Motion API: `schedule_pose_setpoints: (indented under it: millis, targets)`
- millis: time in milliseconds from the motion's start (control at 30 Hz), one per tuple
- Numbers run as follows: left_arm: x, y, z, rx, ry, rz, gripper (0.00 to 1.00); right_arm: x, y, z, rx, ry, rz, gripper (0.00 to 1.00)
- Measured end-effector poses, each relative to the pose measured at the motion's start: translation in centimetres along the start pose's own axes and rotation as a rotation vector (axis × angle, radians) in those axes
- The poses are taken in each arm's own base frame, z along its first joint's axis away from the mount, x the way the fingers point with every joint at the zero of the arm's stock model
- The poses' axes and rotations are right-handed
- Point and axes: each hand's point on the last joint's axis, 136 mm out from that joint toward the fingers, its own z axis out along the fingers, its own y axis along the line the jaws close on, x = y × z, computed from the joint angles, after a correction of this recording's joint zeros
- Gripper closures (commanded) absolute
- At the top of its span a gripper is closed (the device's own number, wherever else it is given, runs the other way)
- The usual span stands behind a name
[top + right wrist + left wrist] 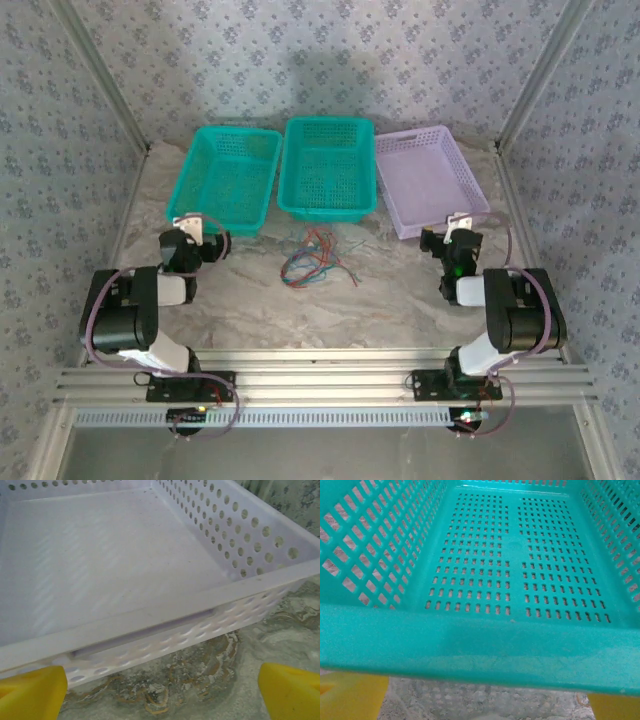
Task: Untangle the cables
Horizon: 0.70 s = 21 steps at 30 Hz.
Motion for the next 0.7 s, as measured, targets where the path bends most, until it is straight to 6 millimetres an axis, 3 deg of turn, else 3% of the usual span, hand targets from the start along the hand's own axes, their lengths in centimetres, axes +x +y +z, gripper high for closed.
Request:
schedule_pose_setpoints:
  millis: [700]
  targets:
    - [0.00, 0.00, 0.00, 0.000, 0.000, 0.000, 0.00, -0.10, 0.44, 0.07, -0.038, 0.000, 0.004, 0.00]
